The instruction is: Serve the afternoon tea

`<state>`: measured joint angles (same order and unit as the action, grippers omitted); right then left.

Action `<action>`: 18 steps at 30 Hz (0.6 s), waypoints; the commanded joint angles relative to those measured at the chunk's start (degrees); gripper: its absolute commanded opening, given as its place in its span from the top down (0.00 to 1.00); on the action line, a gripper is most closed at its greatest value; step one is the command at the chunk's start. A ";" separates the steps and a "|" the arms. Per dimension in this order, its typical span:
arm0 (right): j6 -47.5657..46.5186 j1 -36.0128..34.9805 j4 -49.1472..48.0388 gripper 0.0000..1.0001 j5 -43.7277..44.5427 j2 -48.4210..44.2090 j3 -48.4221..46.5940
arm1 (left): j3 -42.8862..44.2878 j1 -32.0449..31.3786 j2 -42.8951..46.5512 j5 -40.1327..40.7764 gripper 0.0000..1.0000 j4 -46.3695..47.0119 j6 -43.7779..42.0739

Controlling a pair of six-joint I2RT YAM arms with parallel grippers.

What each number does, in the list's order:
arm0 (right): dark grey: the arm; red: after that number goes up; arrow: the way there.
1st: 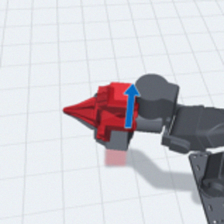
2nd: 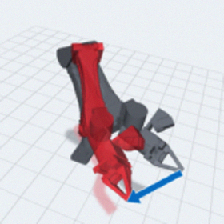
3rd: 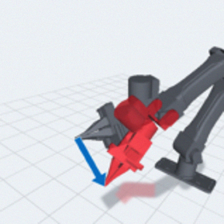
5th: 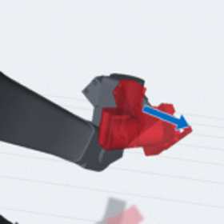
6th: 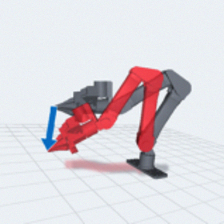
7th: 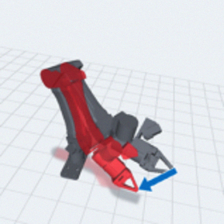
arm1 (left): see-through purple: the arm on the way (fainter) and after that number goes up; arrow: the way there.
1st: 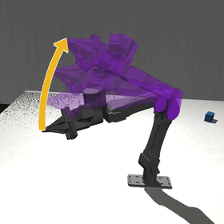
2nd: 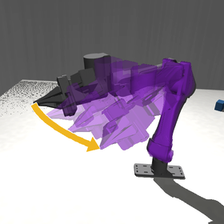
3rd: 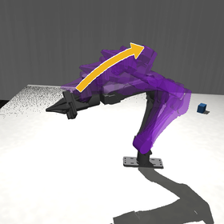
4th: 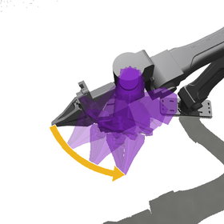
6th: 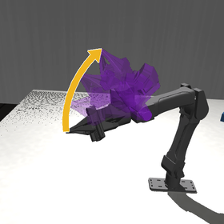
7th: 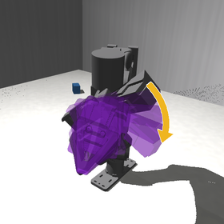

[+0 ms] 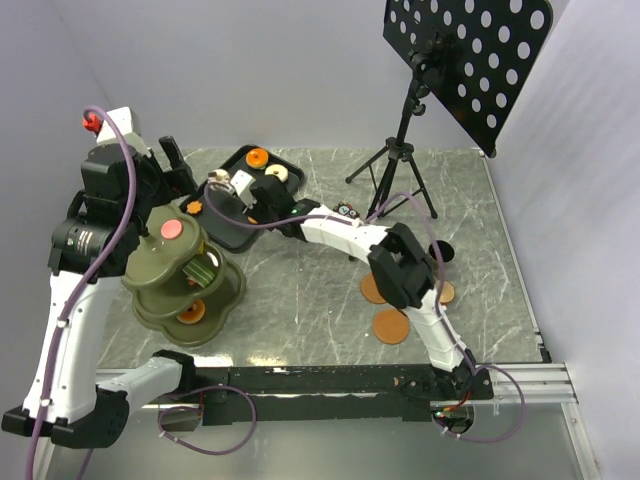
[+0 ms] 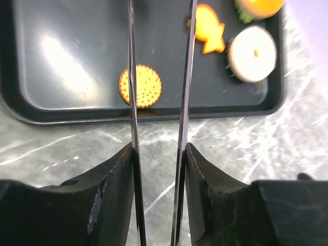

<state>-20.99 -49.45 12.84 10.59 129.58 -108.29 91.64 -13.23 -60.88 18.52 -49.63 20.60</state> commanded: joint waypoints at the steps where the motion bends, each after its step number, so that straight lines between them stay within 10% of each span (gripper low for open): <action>1: -1.59 0.41 -6.51 0.80 -3.46 -11.00 4.21 | 5.21 1.19 -3.01 1.69 0.00 -1.96 4.00; 18: 2.89 0.41 0.25 0.83 -9.96 -36.14 33.31 | 7.77 3.13 -6.00 3.18 0.00 -3.90 12.80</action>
<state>-20.60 -49.39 10.98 4.84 100.84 -78.17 97.62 -10.33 -66.65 19.57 -53.25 32.21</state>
